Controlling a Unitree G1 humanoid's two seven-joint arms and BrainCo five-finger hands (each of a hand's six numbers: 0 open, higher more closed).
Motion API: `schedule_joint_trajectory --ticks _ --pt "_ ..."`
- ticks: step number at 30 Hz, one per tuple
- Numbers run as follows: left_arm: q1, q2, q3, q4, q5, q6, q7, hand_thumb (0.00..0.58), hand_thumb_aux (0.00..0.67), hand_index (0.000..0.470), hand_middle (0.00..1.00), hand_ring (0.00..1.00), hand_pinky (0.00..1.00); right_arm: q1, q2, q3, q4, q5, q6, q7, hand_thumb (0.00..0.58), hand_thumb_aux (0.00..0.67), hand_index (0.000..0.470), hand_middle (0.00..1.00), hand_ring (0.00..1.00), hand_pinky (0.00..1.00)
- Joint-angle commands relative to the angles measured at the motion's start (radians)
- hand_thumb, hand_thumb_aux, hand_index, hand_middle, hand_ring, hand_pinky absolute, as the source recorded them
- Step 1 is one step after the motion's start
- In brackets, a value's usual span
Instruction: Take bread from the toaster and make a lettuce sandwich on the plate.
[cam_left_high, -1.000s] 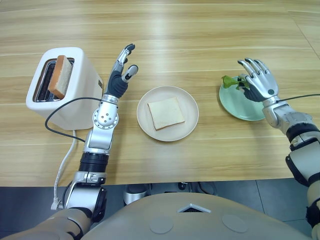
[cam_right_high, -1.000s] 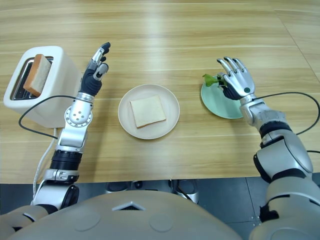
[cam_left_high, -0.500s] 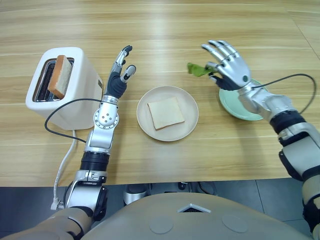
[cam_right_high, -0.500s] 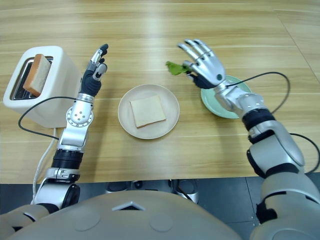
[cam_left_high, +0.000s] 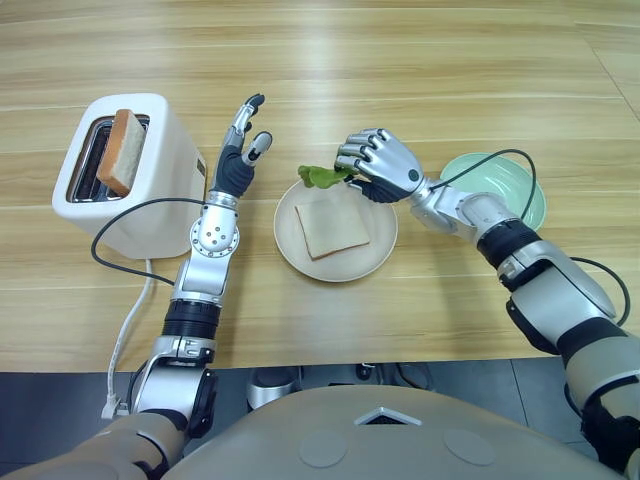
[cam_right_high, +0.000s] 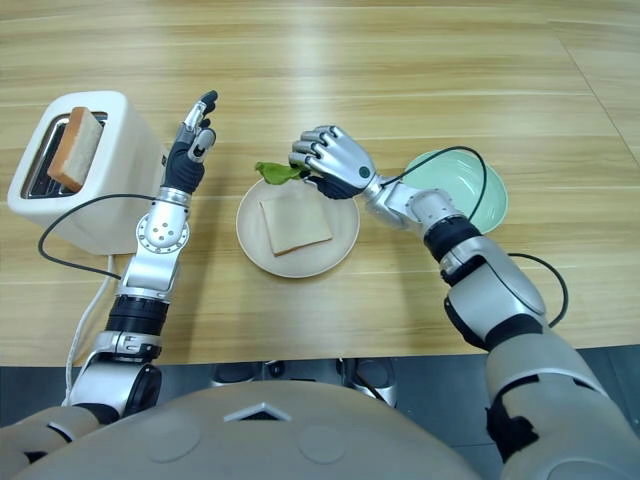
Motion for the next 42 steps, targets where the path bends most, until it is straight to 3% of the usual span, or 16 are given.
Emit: schedule_joint_trajectory --ticks 1,24,42 --pt "-0.005 0.0 -0.004 0.032 0.007 -0.002 0.003 0.0 0.0 0.0 0.0 0.0 0.0 -0.025 0.017 0.023 0.025 -0.018 -0.004 0.006 0.58 0.67 0.46 1.0 1.0 1.0" --pt "-0.019 0.003 -0.016 0.098 0.012 -0.023 0.001 0.0 0.0 0.0 0.0 0.0 0.0 -0.131 0.182 0.153 0.31 -0.068 0.052 -0.038 0.58 0.67 0.46 1.0 1.0 1.0" --pt "-0.014 0.002 -0.02 0.101 0.009 -0.021 -0.004 0.0 0.0 0.0 0.0 0.0 0.0 -0.183 0.214 0.199 0.419 -0.067 0.09 -0.01 0.58 0.67 0.46 1.0 1.0 1.0"
